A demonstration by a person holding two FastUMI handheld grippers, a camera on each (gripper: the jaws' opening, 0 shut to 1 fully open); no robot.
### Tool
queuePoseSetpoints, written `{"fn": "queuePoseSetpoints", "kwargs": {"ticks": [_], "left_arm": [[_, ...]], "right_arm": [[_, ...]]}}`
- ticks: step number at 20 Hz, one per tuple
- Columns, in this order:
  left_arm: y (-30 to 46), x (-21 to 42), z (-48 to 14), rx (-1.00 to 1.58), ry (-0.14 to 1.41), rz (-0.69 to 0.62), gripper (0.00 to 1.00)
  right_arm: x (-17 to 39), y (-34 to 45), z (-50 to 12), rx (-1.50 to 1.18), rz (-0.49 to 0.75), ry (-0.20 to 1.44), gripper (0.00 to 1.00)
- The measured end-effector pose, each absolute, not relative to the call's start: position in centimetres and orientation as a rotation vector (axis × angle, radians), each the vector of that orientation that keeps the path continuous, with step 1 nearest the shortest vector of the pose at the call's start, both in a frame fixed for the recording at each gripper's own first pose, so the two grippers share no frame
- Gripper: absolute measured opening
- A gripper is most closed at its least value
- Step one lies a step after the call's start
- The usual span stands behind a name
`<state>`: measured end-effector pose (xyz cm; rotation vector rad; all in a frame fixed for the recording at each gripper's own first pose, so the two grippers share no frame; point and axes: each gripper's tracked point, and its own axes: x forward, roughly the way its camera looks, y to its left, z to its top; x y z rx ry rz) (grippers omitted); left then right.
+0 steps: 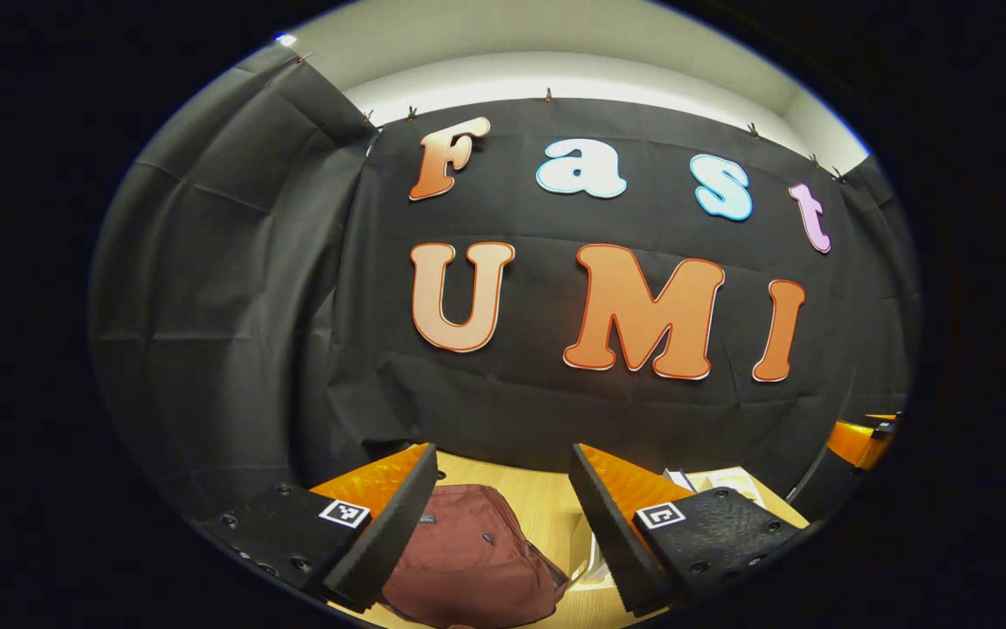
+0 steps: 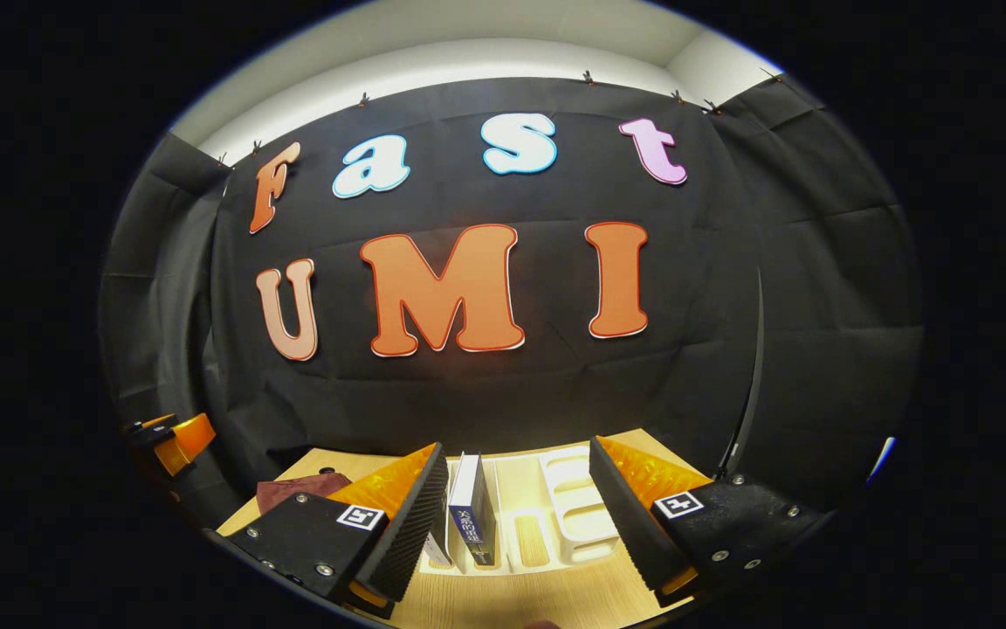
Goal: Open the schoolbag, grab two books from the bookshelf and put them into the schoolbag.
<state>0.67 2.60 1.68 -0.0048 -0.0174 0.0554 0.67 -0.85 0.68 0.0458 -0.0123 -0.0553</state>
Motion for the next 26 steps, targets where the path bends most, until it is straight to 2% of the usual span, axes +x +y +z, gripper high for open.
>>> {"fn": "queuePoseSetpoints", "kwargs": {"ticks": [13,26], "left_arm": [[3.3,1.1,0.8,0.010,0.001,0.059,0.95],[6.2,1.2,-4.7,0.122,0.116,0.071,0.95]], "right_arm": [[1.4,-0.3,0.3,0.017,-0.052,-0.002,0.96],[2.2,-0.8,-1.7,-0.014,-0.067,0.051,0.96]]}}
